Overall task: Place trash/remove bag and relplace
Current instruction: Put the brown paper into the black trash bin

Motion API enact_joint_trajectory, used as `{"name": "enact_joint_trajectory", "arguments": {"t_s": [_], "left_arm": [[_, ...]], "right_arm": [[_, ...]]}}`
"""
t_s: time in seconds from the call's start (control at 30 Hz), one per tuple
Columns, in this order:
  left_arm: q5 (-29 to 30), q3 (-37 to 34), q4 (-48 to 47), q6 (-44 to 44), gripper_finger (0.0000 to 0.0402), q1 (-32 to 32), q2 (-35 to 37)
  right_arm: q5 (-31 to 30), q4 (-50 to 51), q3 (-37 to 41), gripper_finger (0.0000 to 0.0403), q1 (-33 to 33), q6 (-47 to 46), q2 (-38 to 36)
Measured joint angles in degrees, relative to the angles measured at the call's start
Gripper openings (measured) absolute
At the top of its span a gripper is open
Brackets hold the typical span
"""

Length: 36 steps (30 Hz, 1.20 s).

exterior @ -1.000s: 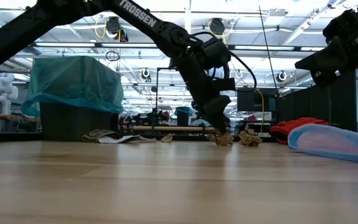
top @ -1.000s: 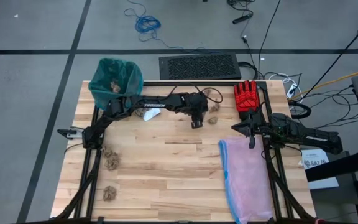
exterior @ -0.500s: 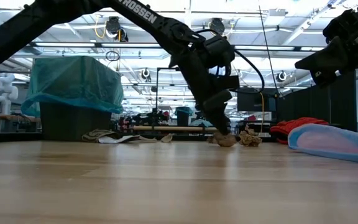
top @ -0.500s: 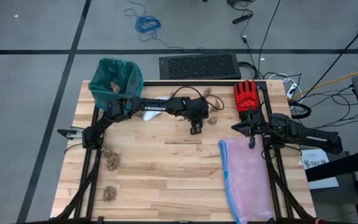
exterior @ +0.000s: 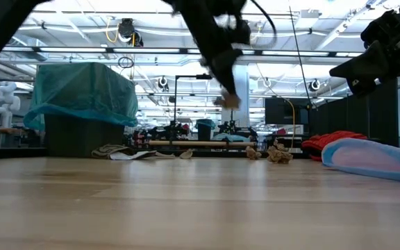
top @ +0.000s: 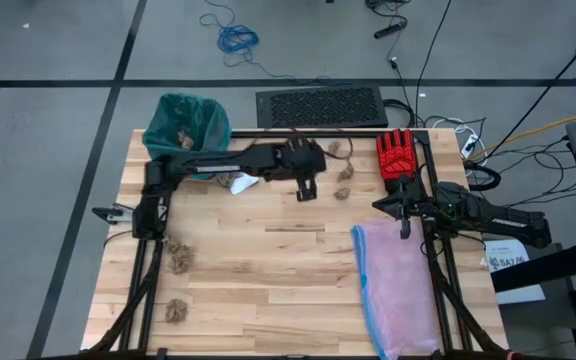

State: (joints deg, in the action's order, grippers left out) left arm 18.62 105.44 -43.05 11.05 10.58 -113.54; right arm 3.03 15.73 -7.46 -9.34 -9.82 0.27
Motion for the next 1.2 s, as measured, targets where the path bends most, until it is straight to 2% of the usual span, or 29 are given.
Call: {"name": "enact_joint_trajectory", "arguments": {"t_s": [0.3, 0.57, 0.7, 0.77, 1.07, 1.2], "left_arm": [[16.8, 0.0, -17.8, -6.2, 0.0, 0.2, 14.9], [26.4, 0.0, -37.4, -19.3, 0.0, 3.8, 24.0], [27.1, 0.1, -46.1, -27.1, 0.0, 7.9, 25.7], [27.5, -0.1, -47.0, -30.1, 0.0, 10.3, 25.7], [28.3, -0.8, -46.9, -27.0, 0.0002, 22.5, 24.8], [24.9, -0.7, -47.0, -22.6, 0.0024, 26.7, 23.8]], "right_arm": [[0.0, -0.1, 0.0, 0.0, 0.0, 0.0, 0.0], [0.0, 0.0, 0.0, 0.0, 0.0, 0.0, 0.0], [0.0, 0.0, 0.0, 0.0, 0.0, 0.0, 0.0], [0.0, 0.0, 0.0, 0.0, 0.0, 0.0, 0.0], [0.0, -0.4, 0.0, 0.0, 0.0, 0.0, 0.0], [0.0, -0.4, 0.0, 0.0, 0.0, 0.0, 0.0]]}}
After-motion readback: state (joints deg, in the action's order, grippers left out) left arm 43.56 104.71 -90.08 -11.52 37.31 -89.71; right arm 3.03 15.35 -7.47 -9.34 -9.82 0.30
